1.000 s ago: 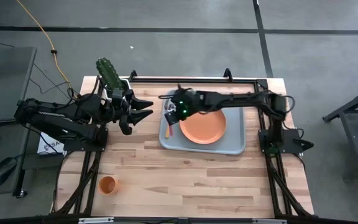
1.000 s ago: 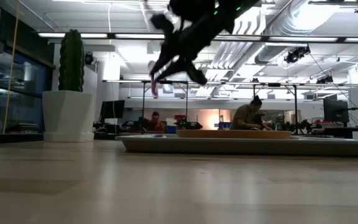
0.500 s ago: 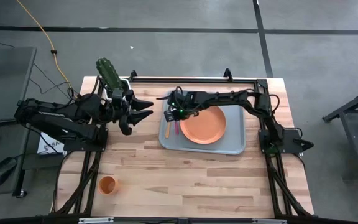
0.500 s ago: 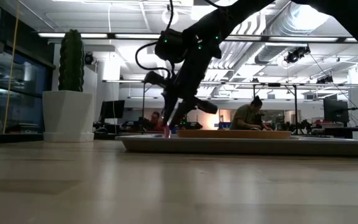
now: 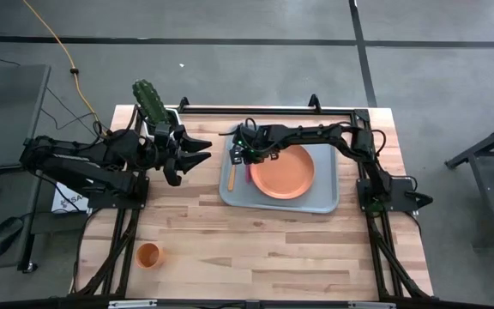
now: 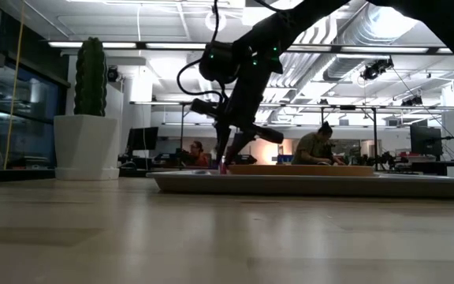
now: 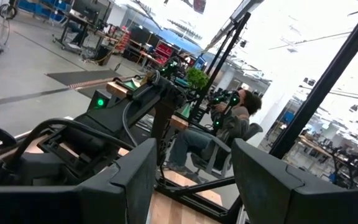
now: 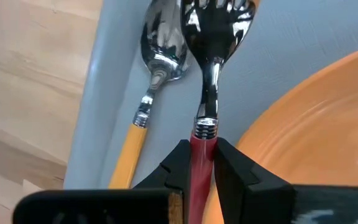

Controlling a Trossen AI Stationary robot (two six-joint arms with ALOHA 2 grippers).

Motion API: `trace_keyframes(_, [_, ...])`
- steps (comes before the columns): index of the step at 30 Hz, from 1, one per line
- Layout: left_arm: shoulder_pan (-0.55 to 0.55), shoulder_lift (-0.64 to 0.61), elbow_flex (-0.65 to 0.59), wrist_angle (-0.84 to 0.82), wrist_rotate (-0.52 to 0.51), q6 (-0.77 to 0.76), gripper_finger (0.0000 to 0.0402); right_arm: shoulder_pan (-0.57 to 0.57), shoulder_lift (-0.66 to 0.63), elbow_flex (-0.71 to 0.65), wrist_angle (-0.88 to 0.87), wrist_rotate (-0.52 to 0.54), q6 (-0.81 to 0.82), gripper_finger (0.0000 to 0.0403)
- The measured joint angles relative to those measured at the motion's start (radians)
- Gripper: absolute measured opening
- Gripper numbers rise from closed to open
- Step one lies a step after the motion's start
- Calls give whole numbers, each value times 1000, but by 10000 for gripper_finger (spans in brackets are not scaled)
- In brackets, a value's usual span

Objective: Pick and place plate/cup/fork/spoon on tray
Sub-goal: Put the pink fork to the left of the orange plate on the gray serving tray

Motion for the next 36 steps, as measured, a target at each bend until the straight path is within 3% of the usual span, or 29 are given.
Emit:
trace_keyframes(7, [0, 0, 0, 0, 1, 0, 193, 2, 0, 0, -4, -18, 50, 37])
trace_keyframes(14, [0, 0, 0, 0, 2, 0, 193, 22, 0, 0, 0, -40, 233, 61])
trace_keyframes(21, [0, 0, 0, 0, 2, 0, 193, 50, 3, 0, 19, -36, 229, 67])
trace_keyframes(27, [0, 0, 0, 0, 2, 0, 193, 53, 47, 0, 74, -125, 232, 67])
trace_keyframes(36, [0, 0, 0, 0, 1, -8, 193, 52, 47, 0, 85, -59, 244, 62])
